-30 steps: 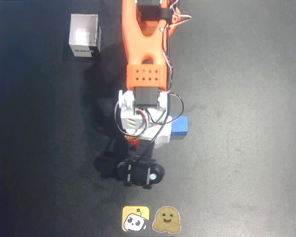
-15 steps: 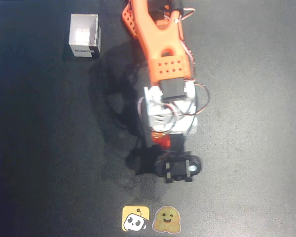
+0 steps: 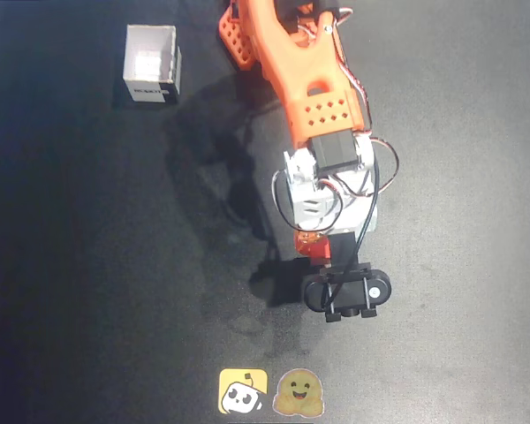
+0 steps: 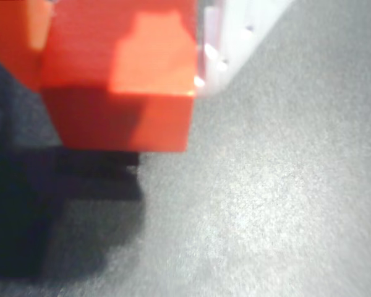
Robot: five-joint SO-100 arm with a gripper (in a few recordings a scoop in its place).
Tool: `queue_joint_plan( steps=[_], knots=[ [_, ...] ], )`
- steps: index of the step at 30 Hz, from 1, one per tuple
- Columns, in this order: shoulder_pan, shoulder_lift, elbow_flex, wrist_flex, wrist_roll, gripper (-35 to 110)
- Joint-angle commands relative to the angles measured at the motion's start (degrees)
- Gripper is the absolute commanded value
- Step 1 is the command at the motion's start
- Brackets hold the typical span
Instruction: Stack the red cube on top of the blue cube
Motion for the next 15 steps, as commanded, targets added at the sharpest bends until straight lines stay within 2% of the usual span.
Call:
queue_joint_plan(
  steps=[1, 10, 15],
  knots=[
    [-0.26, 3.87, -2.55, -1.58, 0.44, 0],
    [0.88, 2.55, -2.37, -5.62, -0.09, 0],
    [0.97, 5.8, 3.43, -5.71, -0.18, 0]
  ],
)
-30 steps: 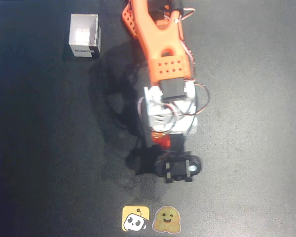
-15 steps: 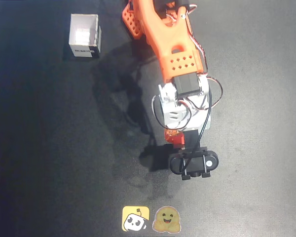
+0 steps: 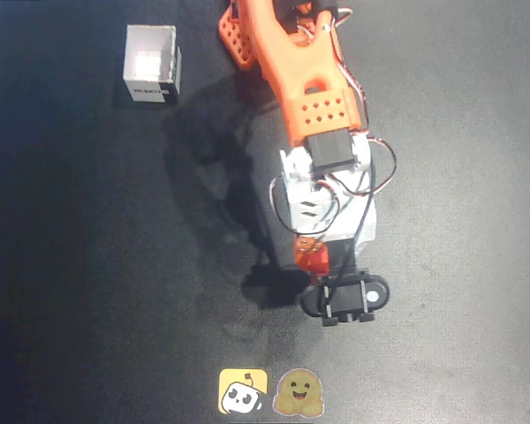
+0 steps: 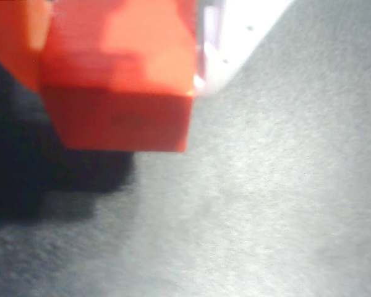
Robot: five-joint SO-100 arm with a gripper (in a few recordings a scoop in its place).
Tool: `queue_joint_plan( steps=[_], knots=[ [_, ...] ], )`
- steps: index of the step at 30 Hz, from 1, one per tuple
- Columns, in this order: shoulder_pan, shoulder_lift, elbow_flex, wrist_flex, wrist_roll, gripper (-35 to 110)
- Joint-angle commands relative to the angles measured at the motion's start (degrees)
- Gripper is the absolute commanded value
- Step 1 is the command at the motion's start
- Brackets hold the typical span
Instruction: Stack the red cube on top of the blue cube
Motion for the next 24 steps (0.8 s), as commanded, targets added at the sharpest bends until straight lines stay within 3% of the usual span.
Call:
queue_joint_plan(
  steps=[1, 24],
  knots=[
    [-0.09, 6.15, 3.78, -1.14, -0.18, 0],
    [-2.29, 17.75, 23.91, -10.02, 0.0, 0]
  ],
)
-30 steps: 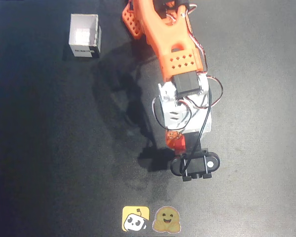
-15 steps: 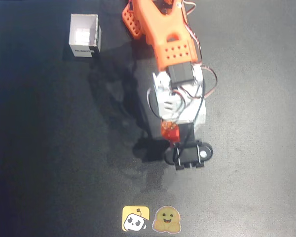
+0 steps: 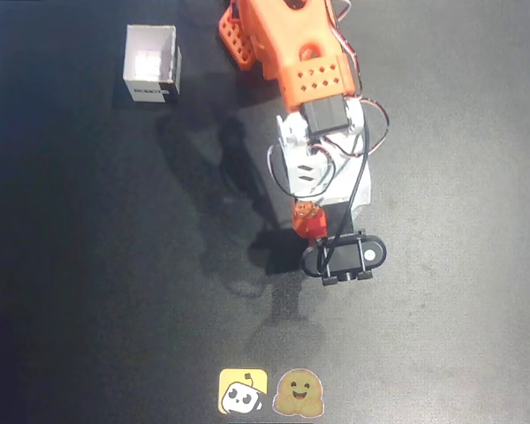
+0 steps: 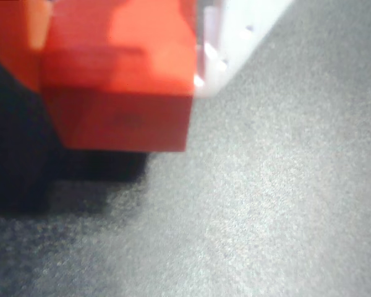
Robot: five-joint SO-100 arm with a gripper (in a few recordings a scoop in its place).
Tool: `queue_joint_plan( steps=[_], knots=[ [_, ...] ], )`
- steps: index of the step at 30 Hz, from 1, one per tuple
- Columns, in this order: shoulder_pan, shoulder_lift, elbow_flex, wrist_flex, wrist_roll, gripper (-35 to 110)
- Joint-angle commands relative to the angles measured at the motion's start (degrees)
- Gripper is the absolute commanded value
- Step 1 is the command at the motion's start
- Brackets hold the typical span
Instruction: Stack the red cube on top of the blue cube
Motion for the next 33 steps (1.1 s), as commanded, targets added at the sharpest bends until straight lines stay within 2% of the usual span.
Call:
queue_joint_plan(
  steps=[1, 33],
  knots=[
    [-0.18, 3.6, 0.79, -1.41, -0.09, 0],
    [-0.26, 11.34, 9.76, -3.78, -0.09, 0]
  ],
)
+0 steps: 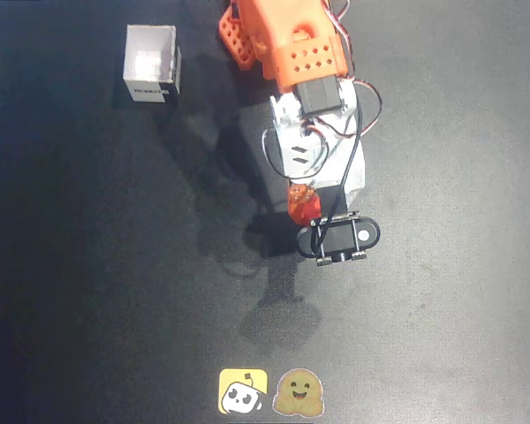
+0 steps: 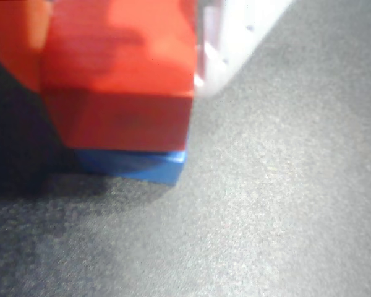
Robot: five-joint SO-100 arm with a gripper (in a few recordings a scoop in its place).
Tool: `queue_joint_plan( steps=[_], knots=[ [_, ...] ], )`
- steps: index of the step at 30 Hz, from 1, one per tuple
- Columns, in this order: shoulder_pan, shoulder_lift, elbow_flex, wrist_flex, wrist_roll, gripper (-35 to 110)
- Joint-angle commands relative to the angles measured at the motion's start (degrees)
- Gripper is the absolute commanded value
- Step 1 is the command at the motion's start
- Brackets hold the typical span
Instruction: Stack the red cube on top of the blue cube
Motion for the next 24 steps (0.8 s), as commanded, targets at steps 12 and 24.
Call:
queue_joint_plan(
  steps=[12, 24],
  knots=[
    [-0.53, 3.52, 1.05, -1.32, 0.09, 7],
    [-2.02, 2.9, 1.32, -4.39, 0.35, 19]
  ],
)
